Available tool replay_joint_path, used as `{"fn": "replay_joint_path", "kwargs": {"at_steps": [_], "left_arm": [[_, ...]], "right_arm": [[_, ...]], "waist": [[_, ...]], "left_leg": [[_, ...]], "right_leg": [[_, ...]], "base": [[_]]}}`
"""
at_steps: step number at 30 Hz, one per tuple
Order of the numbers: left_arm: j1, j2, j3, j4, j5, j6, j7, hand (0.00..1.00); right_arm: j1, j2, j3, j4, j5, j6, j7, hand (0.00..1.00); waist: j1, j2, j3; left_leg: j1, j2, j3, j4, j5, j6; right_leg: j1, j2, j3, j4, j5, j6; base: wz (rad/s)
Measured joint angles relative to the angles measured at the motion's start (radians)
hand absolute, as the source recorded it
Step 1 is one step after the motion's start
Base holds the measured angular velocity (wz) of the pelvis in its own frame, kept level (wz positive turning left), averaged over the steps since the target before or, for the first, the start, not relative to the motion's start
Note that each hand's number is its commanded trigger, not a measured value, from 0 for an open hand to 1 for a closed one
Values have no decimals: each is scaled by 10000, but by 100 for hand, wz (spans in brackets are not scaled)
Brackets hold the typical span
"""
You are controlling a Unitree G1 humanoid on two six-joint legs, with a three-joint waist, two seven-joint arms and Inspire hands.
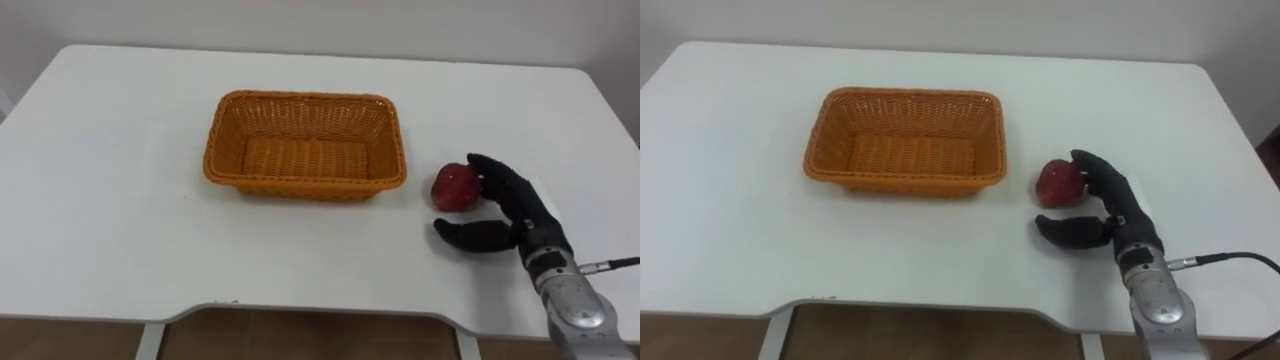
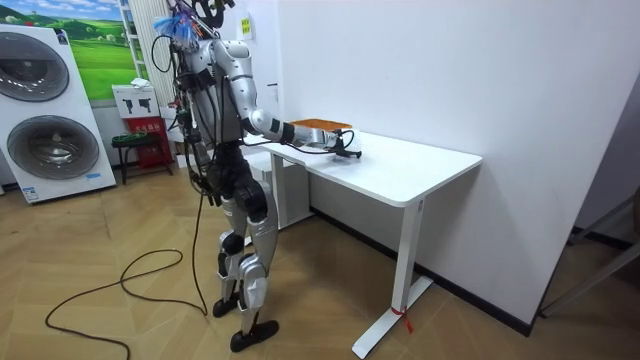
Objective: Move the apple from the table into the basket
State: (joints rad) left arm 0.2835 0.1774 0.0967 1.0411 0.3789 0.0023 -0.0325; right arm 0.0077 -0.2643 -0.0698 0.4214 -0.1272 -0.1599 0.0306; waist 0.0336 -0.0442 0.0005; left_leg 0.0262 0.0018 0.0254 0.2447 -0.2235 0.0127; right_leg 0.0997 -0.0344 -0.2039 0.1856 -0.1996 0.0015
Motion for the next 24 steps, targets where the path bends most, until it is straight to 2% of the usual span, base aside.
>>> {"fn": "replay_joint_path", "kwargs": {"at_steps": [4, 10, 19, 24], "left_arm": [[-26, 0, 15, -15, 94, 45, 5, 0], [-15, -4, 64, -4, 93, 194, 15, 0], [-58, -6, 68, -2, 61, 207, 9, 0], [-71, -35, 68, 11, 56, 302, 41, 0]], "right_arm": [[-212, 10, -14, 374, -257, -5, -265, 100], [-182, 113, -11, 367, -297, 24, -430, 100], [-174, 233, 62, 314, -286, 83, -665, 100], [-135, 302, 117, 289, 275, 205, -1032, 100]], "waist": [[4, -3, -44], [15, 11, -50], [-10, 22, -65], [-9, -8, -55]], "left_leg": [[14, -1, -43, 72, -8, -3], [15, 0, -48, 94, -20, -8], [24, 1, -17, 95, -19, -7], [47, -13, 21, -45, -15, -6]], "right_leg": [[39, -5, -12, 0, 0, -1], [29, -1, 0, 4, 2, -4], [54, 1, 66, 21, 8, -14], [32, -6, 83, 5, 7, -13]], "base": [[0], [0], [0], [0]]}}
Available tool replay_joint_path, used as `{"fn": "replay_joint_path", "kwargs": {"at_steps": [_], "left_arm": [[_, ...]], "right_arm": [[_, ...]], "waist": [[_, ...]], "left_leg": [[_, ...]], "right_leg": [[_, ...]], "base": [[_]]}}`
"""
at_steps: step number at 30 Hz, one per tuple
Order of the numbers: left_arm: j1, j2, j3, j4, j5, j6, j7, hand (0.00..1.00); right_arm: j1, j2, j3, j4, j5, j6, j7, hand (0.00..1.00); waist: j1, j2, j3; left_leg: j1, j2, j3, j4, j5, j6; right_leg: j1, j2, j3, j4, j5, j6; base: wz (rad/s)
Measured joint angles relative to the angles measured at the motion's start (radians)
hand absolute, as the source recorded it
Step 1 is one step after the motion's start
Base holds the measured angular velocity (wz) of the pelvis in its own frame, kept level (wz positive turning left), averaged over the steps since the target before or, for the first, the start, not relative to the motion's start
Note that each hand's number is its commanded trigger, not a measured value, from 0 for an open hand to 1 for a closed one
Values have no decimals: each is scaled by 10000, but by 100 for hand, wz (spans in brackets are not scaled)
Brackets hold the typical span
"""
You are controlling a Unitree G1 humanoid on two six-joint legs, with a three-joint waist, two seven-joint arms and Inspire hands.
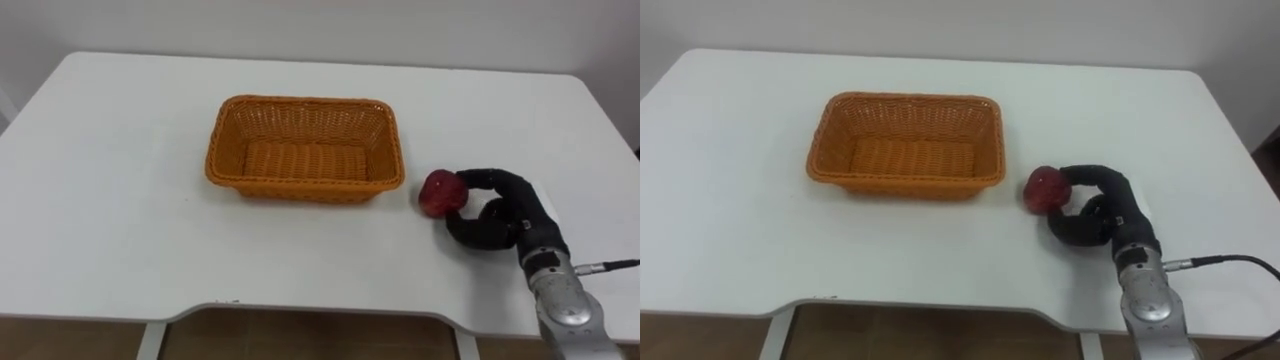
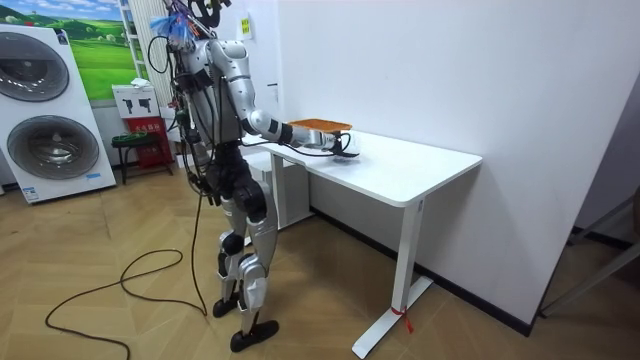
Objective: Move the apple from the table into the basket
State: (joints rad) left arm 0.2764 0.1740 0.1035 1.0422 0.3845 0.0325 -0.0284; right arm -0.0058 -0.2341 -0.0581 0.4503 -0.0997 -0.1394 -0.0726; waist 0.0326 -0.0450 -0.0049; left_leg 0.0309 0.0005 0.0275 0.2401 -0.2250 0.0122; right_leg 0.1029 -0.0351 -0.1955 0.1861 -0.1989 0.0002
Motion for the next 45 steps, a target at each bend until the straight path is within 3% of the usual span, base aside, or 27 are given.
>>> {"fn": "replay_joint_path", "kwargs": {"at_steps": [4, 7, 10, 17, 24, 28, 29, 33, 36, 40, 43, 45], "left_arm": [[7, -45, -2, 13, 0, 113, 143, 0], [29, -86, 9, 100, 7, 118, 190, 0], [26, -100, 8, 170, 11, 128, 210, 0], [1, -120, 1, 27, -9, 114, 245, 0], [-233, -130, -142, 12, -12, 88, 339, 0], [-408, -183, -464, 139, -37, 89, 421, 0], [-454, -243, -475, 215, -11, 94, 407, 0], [-551, -327, -493, 414, -24, 48, 392, 0], [-559, -327, -580, 486, -33, 49, 384, 0], [-651, -321, -724, 485, -18, 50, 349, 0], [-650, -292, -733, 488, -18, 71, 217, 0], [-663, -275, -813, 502, -21, 74, 140, 0]], "right_arm": [[146, -1, -16, -423, 323, 277, -428, 100], [286, 5, -64, -1244, 253, 461, -639, 100], [285, 5, -90, -2069, 166, 454, -1015, 100], [274, 1, -104, -4278, 592, 437, -1244, 100], [83, 7, 151, -4875, 174, 419, -1186, 100], [78, -3, 440, -5336, -182, 451, -928, 100], [77, -18, 507, -5561, -422, 465, -746, 0], [58, -28, 1024, -6005, -1017, 464, -333, 0], [20, -41, 1564, -6006, -1022, 464, -19, 0], [-4, -37, 2058, -6007, -1023, 465, 345, 0], [-104, -39, 2310, -6007, -1023, 473, 567, 0], [-115, -38, 2382, -6007, -1023, 482, 686, 0]], "waist": [[3, 12, 8], [-6, 146, 63], [-45, 238, 28], [-2, 186, 43], [64, 98, 132], [75, 117, 109], [145, 160, 67], [352, 270, 20], [575, 286, 55], [846, 201, 111], [858, 90, 162], [859, 31, 139]], "left_leg": [[-20, -13, -6, 0, 1, 1], [-65, -19, 0, -7, 4, 4], [-102, -12, 25, -3, 5, 3], [1, 15, 26, -79, 9, -2], [-83, 23, 113, -67, 11, -5], [-167, 22, 131, -64, 10, -5], [-204, 27, 184, -56, 10, -5], [-161, 25, 211, -53, 12, -3], [0, 29, 146, -89, 13, -4], [-35, 26, 95, -106, 14, -6], [-117, 16, 18, -102, 14, -6], [-150, 11, -21, -86, 13, -7]], "right_leg": [[-14, -8, -31, -31, -4, 6], [-86, -12, -25, -9, -7, 9], [-176, -12, -15, -10, -8, 12], [-114, 16, 4, -21, -7, 12], [-183, 18, 73, -1, -6, 10], [-287, 17, 103, 38, -3, 7], [-368, 23, 167, 43, 2, 1], [-319, 27, 260, 28, 4, 0], [-209, 38, 305, -12, 4, 0], [-218, 39, 279, -18, 4, 0], [-223, 38, 229, -17, 4, 0], [-224, 38, 196, -18, 7, 4]], "base": [[0], [-1], [-1], [0], [-4], [-2], [-10], [-5], [2], [4], [7], [7]]}}
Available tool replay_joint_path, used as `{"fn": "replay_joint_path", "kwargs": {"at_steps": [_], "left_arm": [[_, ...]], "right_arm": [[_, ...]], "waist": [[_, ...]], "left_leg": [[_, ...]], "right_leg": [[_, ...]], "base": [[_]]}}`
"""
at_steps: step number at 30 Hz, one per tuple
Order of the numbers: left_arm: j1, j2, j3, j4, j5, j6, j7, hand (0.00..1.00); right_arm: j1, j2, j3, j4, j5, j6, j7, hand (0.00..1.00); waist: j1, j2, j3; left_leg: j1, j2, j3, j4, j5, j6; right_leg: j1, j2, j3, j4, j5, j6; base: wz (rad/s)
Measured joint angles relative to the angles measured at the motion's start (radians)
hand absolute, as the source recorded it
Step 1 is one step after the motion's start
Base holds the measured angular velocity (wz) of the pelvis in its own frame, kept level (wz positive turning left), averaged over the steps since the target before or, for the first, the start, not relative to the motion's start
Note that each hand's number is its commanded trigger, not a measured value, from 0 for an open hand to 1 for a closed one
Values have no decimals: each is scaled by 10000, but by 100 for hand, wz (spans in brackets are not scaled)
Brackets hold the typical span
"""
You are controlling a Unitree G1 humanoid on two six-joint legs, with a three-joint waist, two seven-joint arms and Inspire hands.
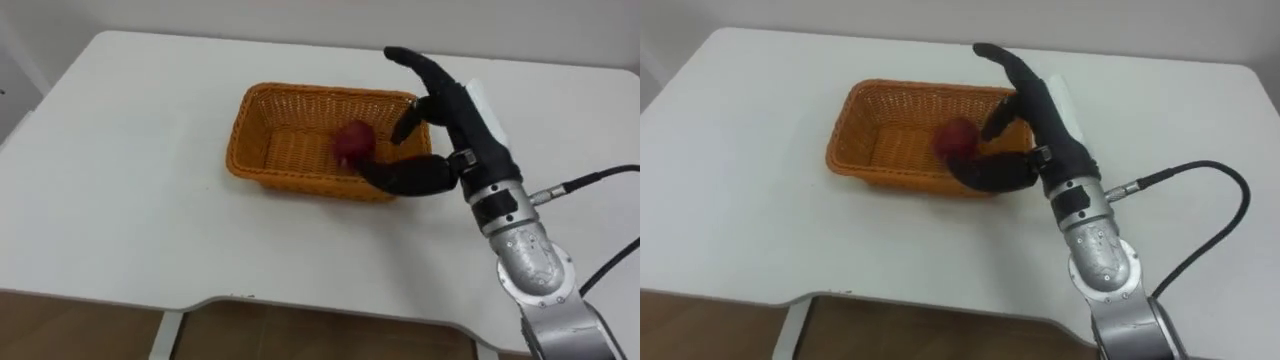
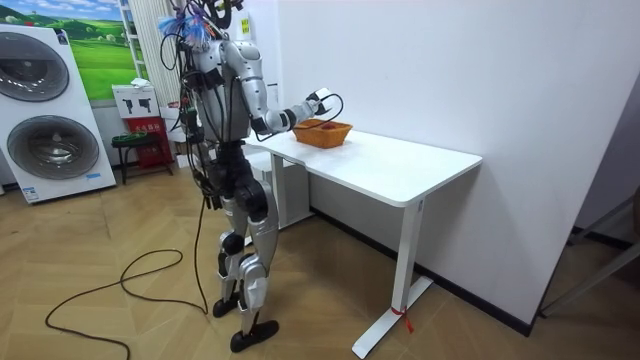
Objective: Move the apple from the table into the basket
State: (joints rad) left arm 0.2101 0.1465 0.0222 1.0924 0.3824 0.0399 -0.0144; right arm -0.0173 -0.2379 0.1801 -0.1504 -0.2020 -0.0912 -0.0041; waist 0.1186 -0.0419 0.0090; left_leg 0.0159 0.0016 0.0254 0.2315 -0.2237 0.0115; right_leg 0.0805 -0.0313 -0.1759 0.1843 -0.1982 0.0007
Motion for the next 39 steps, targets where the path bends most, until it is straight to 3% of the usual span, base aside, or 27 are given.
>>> {"fn": "replay_joint_path", "kwargs": {"at_steps": [4, 12, 18, 21, 28, 31, 36, 39], "left_arm": [[-17, 10, -65, 12, -7, -6, -180, 0], [-36, 0, -40, 94, -398, -40, -72, 0], [53, -3, 151, 90, -394, -61, 265, 0], [192, 3, 381, 93, -400, -127, 326, 0], [789, -13, 1379, 65, -571, -300, 840, 0], [935, 17, 1452, 54, -784, -322, 1043, 0], [1111, 12, 1527, -108, -942, -302, 1218, 0], [1071, -14, 1634, -213, -944, -237, 1284, 0]], "right_arm": [[-3, 0, 54, 0, -3, 1, 93, 0], [8, 1, -50, 78, 391, -2, -63, 0], [8, 4, -910, 71, 983, -57, -765, 0], [5, -3, -1855, 67, 1264, -180, -1467, 0], [-26, -39, -4908, 77, 2946, -589, -4657, 0], [-27, -107, -5824, 288, 3676, -832, -6079, 0], [299, -170, -6877, 1883, 5760, -1017, -7570, 0], [653, -170, -7278, 4119, 6936, -955, -7938, 0]], "waist": [[-7, -49, -34], [-90, 33, 4], [-289, -25, -41], [-459, -29, -68], [-994, -33, -107], [-1337, 18, -121], [-1901, 74, -123], [-2063, 51, -132]], "left_leg": [[-43, -3, -44, 56, 0, 0], [-40, -2, 30, 59, 4, -2], [-80, -12, 37, 58, 6, 2], [24, -7, 36, 52, 7, 4], [129, 0, 63, 21, 7, 4], [137, 4, 134, 33, 7, 4], [97, 6, 120, 22, 4, 2], [37, -4, 114, 46, 3, 3]], "right_leg": [[1, -2, -37, 0, 5, 7], [-69, -14, -27, 11, 5, 6], [-54, -23, -72, 13, 5, 7], [16, -24, -127, 7, 5, 8], [113, -22, -181, 3, 5, 8], [92, -24, -157, -7, 5, 9], [149, -22, -160, -17, 3, 9], [147, -23, -144, -86, 5, 8]], "base": [[3], [-1], [2], [1], [-1], [-4], [1], [1]]}}
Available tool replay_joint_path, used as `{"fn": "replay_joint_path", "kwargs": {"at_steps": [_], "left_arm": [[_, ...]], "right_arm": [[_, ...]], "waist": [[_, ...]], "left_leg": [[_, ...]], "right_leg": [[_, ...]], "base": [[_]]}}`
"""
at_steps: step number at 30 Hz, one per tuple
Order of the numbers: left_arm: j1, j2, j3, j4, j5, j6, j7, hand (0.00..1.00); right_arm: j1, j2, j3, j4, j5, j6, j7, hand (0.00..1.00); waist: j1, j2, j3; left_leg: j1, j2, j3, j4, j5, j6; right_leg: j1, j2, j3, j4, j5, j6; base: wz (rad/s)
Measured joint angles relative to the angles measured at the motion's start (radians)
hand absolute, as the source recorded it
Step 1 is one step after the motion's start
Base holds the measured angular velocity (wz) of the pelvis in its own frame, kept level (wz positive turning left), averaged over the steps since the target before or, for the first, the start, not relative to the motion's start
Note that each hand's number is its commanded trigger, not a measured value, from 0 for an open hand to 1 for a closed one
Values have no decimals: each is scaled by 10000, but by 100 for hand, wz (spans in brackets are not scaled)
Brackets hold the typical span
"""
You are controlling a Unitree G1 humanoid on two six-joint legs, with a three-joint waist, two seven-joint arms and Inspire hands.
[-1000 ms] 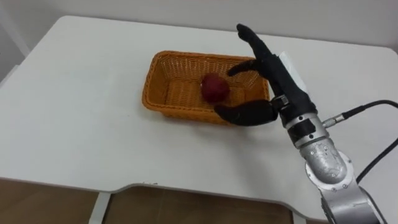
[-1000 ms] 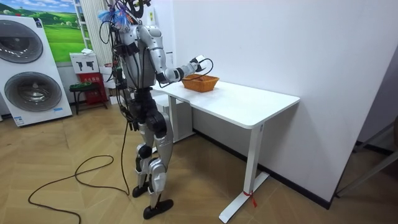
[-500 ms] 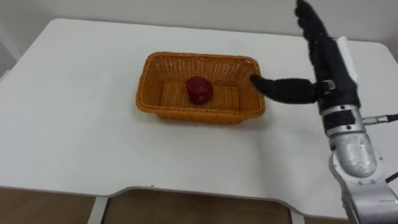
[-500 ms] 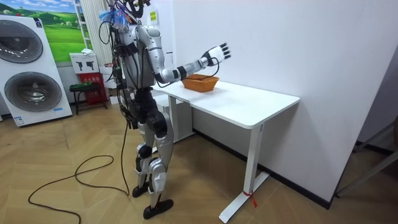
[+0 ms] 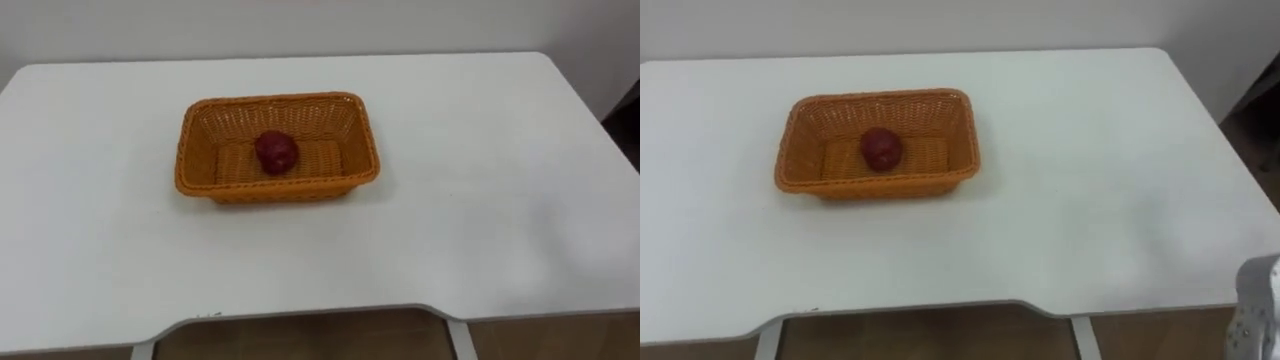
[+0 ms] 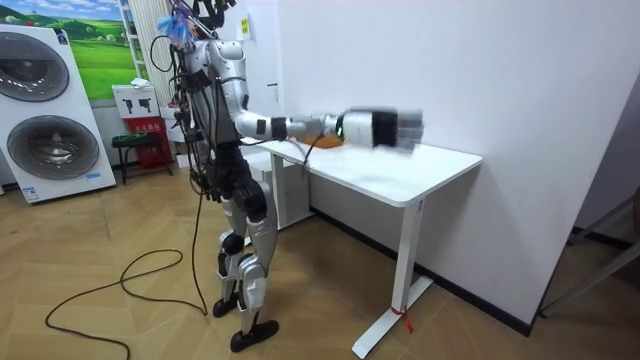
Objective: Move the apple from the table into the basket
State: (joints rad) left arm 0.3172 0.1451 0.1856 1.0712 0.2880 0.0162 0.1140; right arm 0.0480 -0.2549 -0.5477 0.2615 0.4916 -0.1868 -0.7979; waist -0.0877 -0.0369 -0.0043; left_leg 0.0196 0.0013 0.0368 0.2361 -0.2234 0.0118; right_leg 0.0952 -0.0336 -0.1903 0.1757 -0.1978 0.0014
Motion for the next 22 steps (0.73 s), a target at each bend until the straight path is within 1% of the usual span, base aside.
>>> {"fn": "replay_joint_path", "kwargs": {"at_steps": [1, 2, 3, 5, 6, 8, 9, 10, 11, 12, 14, 15, 17, 18, 20, 22], "left_arm": [[4, -3, 2, -19, -6, 13, 13, 0], [15, -8, 15, -117, -1, 99, 13, 0], [15, -17, 76, -163, 25, 115, 12, 0], [4, -29, 362, -310, 164, 226, 14, 0], [2, -28, 398, -338, 200, 244, 13, 0], [-103, -60, 428, -352, 182, 442, -43, 0], [-156, -67, 428, -351, 180, 499, -90, 0], [-236, -74, 428, -364, 185, 509, -134, 0], [-304, -74, 429, -369, 196, 503, -148, 0], [-312, -79, 428, -369, 200, 501, -150, 0], [-300, -134, 420, -357, 200, 520, -171, 0], [-304, -137, 423, -350, 202, 526, -194, 0], [-295, -128, 447, -344, 213, 687, -298, 0], [-290, -131, 446, -344, 213, 725, -353, 0], [-294, -136, 431, -341, 212, 876, -548, 0], [-289, -136, 430, -278, 198, 942, -619, 0]], "right_arm": [[248, 17, -72, 943, 439, 97, -89, 0], [430, 71, -88, 1866, 719, 178, -143, 0], [503, 129, -90, 2273, 739, 237, -168, 0], [755, 343, -91, 4056, 887, 562, -154, 0], [791, 381, -75, 4490, 993, 617, -110, 0], [852, 456, 172, 5890, 1492, 944, 207, 0], [861, 497, 238, 6176, 1491, 996, 318, 0], [867, 553, 499, 6871, 1469, 1051, 610, 0], [879, 639, 696, 7428, 1434, 1224, 943, 0], [910, 667, 848, 7744, 1410, 1284, 1121, 0], [935, 722, 1519, 8586, 996, 1615, 1888, 0], [965, 727, 1681, 8780, 848, 1666, 2117, 0], [1135, 740, 2246, 9490, 575, 1883, 3097, 0], [1147, 746, 2359, 9594, 475, 1975, 3326, 0], [1177, 794, 2774, 9913, 45, 2199, 4172, 0], [1211, 828, 3138, 9963, -267, 2347, 4739, 0]], "waist": [[-43, 44, -46], [-141, 97, -81], [-112, 127, -78], [-131, 177, -85], [-130, 182, -83], [-16, 179, -64], [0, 173, -59], [62, 119, -51], [120, 60, -30], [148, 40, -20], [281, 37, 5], [324, 30, 7], [477, 61, 37], [512, 74, 45], [635, 143, 73], [668, 191, 72]], "left_leg": [[-27, -5, 3, 19, 0, 1], [-70, -9, 2, 22, 0, 1], [-90, -9, -4, 25, 2, 3], [-68, -8, 1, 16, 12, -1], [-61, -8, 2, 14, 14, -3], [-63, -7, 54, -27, 22, -12], [-72, -9, 60, -27, 21, -12], [-64, -15, 57, -31, 21, -11], [-15, -22, 49, -45, 21, -11], [18, -25, 49, -51, 21, -11], [59, -43, 59, -82, 19, -8], [61, -44, 72, -91, 18, -7], [82, -40, 88, -88, 14, -4], [96, -39, 91, -92, 13, -4], [97, -32, 93, -120, 9, -3], [103, -31, 85, -121, 8, -2]], "right_leg": [[-15, -3, -2, -3, -1, 1], [-47, -7, 12, -15, -1, 1], [-59, -7, 1, -18, -1, 1], [-64, 5, 31, -21, -5, -4], [-63, 9, 43, -26, -9, -8], [-134, 20, 167, -31, -12, -10], [-138, 18, 173, -39, -12, -10], [-130, 14, 182, -53, -17, -4], [-91, 13, 186, -67, -26, 1], [-65, 12, 193, -73, -28, 4], [-49, 3, 273, -71, -37, 17], [-57, 2, 279, -71, -37, 18], [-75, 1, 277, -76, -37, 19], [-95, 2, 283, -87, -38, 19], [-97, 11, 298, -92, -50, 14], [-94, 11, 280, -84, -52, 12]], "base": [[0], [0], [0], [0], [-5], [-12], [-7], [0], [0], [0], [-4], [-3], [0], [0], [0], [0]]}}
